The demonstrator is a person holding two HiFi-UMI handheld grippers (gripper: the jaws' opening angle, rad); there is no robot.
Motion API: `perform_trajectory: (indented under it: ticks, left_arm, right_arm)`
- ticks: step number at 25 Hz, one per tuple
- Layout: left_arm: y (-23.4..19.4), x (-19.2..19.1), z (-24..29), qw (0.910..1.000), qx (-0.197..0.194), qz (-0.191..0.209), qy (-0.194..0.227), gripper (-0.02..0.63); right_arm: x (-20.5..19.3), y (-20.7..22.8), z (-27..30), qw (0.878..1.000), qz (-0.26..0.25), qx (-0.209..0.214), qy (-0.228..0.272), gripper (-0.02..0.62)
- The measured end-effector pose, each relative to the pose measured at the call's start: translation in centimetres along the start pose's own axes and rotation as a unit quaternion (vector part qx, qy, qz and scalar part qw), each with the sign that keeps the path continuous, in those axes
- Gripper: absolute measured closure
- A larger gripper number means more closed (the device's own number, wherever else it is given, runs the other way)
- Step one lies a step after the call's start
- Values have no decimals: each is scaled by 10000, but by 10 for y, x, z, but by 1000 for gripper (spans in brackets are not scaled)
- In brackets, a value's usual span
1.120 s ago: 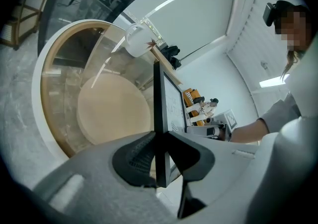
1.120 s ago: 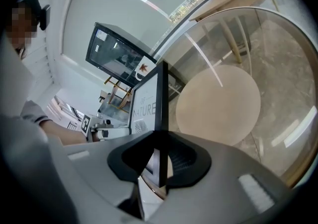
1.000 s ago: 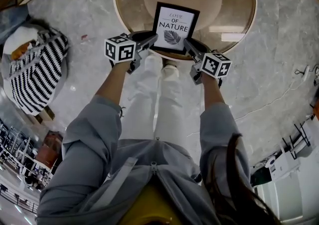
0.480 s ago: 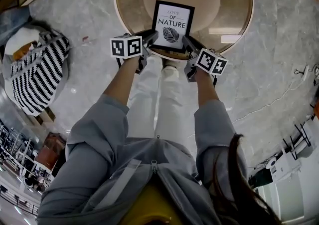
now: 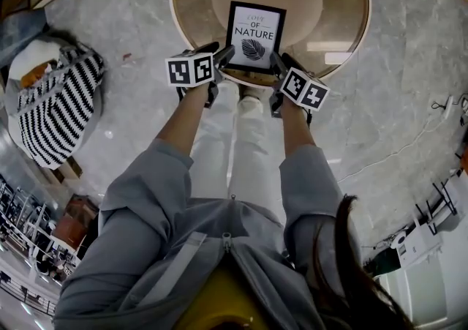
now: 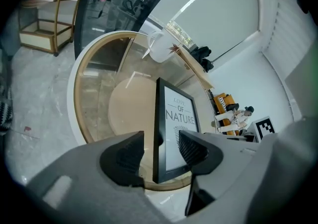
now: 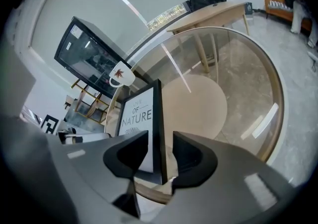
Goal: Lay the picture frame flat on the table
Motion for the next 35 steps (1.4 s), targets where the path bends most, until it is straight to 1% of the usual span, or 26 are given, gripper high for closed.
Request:
perform_trajectory:
  ticks: [2,3,4,6,7,8,9,10,13,16,19,22,24,26,31,33,35]
  left_arm:
    - [5,5,-7,9999,95,45,58,380]
    - [9,7,-12,9998,132,106,73,392]
    - [14,8,-19,9997,157,194,67,421]
    - [30,2,-40,9992,123,369,-22,495]
    - [40,-2,-53,9990,68,430,-85,530]
    - [51,-4,-65,9987,24,493,-132,548]
    - [62,-1,-76,9982,-6,584,-141,587]
    - [72,5,-82,9974,-59,701,-129,601]
    - [98,13,-102,9933,-239,1123,-154,603]
    - [130,22,-136,9857,-183,1668,-139,603]
    - [163,39,-168,9752,-121,2208,5,603]
    - [195,60,-200,9671,-68,2504,451,603]
    - [216,79,-222,9628,-36,2545,903,603]
    - [237,99,-244,9555,-16,2625,1345,603]
    - [292,138,-305,9261,-91,3083,2171,603]
    - [314,151,-332,9130,-119,3195,2534,603]
    - [336,160,-356,8971,-131,3325,2907,603]
  right_arm:
    - [5,-2,-8,9996,-154,-217,-25,454]
    - [8,-4,-15,9993,-235,-291,-28,470]
    - [9,-8,-23,9989,-312,-342,-26,498]
    - [6,-21,-44,9985,-414,-351,-36,579]
    - [1,-29,-56,9985,-443,-305,-61,594]
    - [-1,-38,-67,9984,-493,-247,-90,594]
    - [1,-46,-76,9980,-592,-195,-103,594]
    - [6,-54,-82,9971,-733,-155,-92,595]
    - [19,-81,-110,9939,-1100,-120,-18,595]
    - [29,-107,-148,9914,-1292,-147,149,595]
    - [48,-129,-185,9889,-1403,-180,445,595]
    - [69,-150,-225,9827,-1622,-233,864,595]
    - [85,-167,-252,9742,-1910,-261,1171,595]
    - [101,-183,-280,9640,-2149,-310,1534,595]
    - [137,-220,-357,9367,-2318,-376,2596,595]
    - [155,-237,-388,9216,-2394,-332,3036,595]
    - [171,-256,-417,9024,-2565,-288,3451,595]
Point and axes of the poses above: the fingertips, and each gripper's own axes: z forward along the fingers, y to its right, x out of its top, the point moved 6 cm from there along -z, backward along the fingers
